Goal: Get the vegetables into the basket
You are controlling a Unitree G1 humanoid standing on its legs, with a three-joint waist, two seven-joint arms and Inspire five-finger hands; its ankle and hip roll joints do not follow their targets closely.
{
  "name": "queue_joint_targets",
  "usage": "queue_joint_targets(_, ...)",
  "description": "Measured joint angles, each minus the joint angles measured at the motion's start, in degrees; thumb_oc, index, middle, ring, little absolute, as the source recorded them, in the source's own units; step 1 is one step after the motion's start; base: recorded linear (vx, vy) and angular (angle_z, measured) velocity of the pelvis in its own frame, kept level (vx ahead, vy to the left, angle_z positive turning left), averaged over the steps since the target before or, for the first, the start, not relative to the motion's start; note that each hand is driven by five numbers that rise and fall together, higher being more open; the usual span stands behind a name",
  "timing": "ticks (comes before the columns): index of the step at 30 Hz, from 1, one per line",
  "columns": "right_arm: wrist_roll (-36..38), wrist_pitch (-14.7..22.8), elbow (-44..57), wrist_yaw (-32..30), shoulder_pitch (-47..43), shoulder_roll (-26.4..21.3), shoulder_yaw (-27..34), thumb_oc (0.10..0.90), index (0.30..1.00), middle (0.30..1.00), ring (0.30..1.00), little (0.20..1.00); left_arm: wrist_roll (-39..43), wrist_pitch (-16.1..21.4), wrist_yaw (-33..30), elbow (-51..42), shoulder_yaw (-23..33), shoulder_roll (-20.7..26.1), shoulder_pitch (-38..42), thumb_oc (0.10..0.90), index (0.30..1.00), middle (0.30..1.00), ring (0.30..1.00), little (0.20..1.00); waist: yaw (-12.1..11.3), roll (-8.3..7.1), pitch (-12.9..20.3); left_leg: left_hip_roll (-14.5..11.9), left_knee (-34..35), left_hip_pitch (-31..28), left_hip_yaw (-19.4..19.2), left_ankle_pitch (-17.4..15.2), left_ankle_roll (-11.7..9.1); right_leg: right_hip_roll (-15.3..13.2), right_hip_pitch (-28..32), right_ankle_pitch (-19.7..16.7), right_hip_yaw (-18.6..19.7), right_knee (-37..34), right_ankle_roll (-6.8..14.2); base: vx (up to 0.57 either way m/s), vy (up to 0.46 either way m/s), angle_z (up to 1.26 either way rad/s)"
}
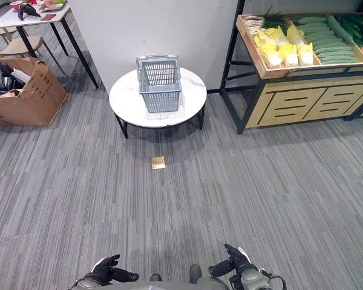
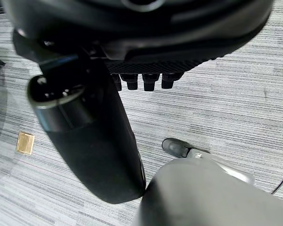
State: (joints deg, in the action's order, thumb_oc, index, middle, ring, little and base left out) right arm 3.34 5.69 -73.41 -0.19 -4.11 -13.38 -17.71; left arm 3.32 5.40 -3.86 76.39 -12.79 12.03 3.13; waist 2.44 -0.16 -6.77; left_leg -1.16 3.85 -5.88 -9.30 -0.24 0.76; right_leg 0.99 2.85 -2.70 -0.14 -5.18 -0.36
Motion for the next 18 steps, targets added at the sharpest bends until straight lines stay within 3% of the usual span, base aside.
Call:
queue_joint_targets(9,0.03,-0.02,0.23,-0.22,-0.83,-1.39,-0.08,0.900,1.000,1.000,1.000,1.000,-0.05,-0.08,-0.10,-0.02,-0.16,0.50,1.43,0.900,1.000,1.000,1.000,1.000,0.09,0.52,-0.61,-0.05,-0.61,2.95,0.74,0.31,-0.48,0.02,-2.31,-0.12,-0.53,0.55,-0.19,-0.01,-0.058,0.03)
queue_joint_targets(12,0.08,-0.13,0.06,-0.30,-2.51,-3.26,-0.07,0.900,1.000,1.000,1.000,1.000,-0.02,-0.19,-0.72,0.04,-0.39,1.08,3.32,0.900,1.000,1.000,1.000,1.000,0.20,1.49,-3.35,-0.42,-1.90,5.56,1.38,0.65,-0.91,0.35,-5.51,0.79,-1.07,3.82,-0.31,0.03,-0.115,0.10)
queue_joint_targets(18,0.99,-0.68,-1.48,-0.66,-2.70,-3.96,-0.12,0.900,1.000,1.000,1.000,1.000,0.01,-0.47,-1.15,0.64,-0.39,2.53,3.70,0.900,1.000,1.000,1.000,1.000,0.13,1.15,-4.80,-1.01,-5.28,7.74,2.88,1.48,-3.36,0.81,-6.23,3.06,-1.68,5.32,-1.98,0.08,-0.132,0.12)
